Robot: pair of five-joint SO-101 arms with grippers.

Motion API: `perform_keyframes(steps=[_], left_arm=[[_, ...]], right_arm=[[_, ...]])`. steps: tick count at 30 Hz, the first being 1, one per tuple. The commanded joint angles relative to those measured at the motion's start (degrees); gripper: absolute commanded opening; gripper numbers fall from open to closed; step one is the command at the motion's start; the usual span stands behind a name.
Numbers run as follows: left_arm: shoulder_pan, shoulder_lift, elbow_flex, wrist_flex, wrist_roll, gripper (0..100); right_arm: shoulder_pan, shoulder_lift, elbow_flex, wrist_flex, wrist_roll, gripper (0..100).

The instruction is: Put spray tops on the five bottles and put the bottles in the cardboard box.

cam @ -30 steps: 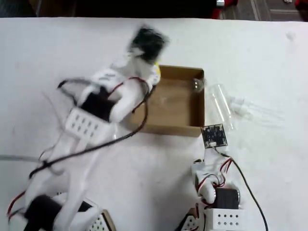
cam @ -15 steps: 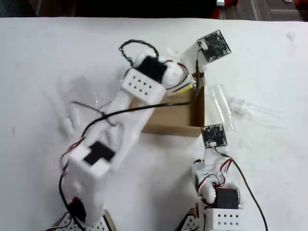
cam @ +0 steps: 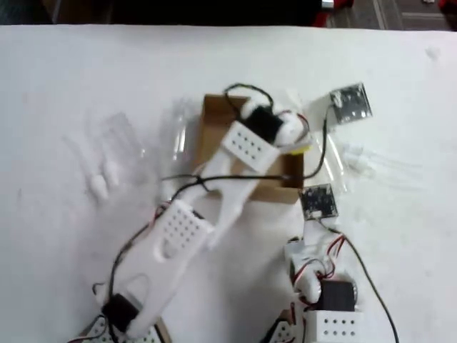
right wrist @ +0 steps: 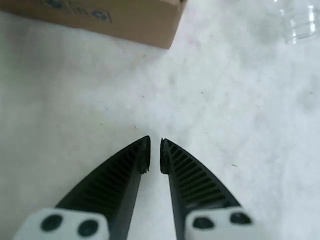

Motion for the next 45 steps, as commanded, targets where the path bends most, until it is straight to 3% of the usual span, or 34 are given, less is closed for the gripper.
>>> perform_keyframes(steps=[1, 19, 26, 32, 41, 45], left_arm=[[0.48, 2.77, -6.24, 0.00, -0.44, 18], [-2.51, 3.74, -5.71, -6.59, -0.97, 18], [-4.53, 3.56, 1.49, -11.52, -0.97, 18], [-5.05, 3.91, 2.37, -11.60, -1.14, 18], [-5.58, 3.47, 2.11, -2.02, -13.01, 18], [-5.67, 3.91, 2.37, -2.29, -13.71, 18]], right_arm=[[0.31, -0.31, 0.44, 0.22, 0.18, 2.3], [0.31, -0.31, 0.44, 0.22, 0.18, 2.3], [0.31, -0.31, 0.44, 0.22, 0.18, 2.3], [0.31, -0.31, 0.44, 0.22, 0.18, 2.3], [0.31, -0.31, 0.44, 0.22, 0.18, 2.3], [0.31, -0.31, 0.44, 0.22, 0.18, 2.3]])
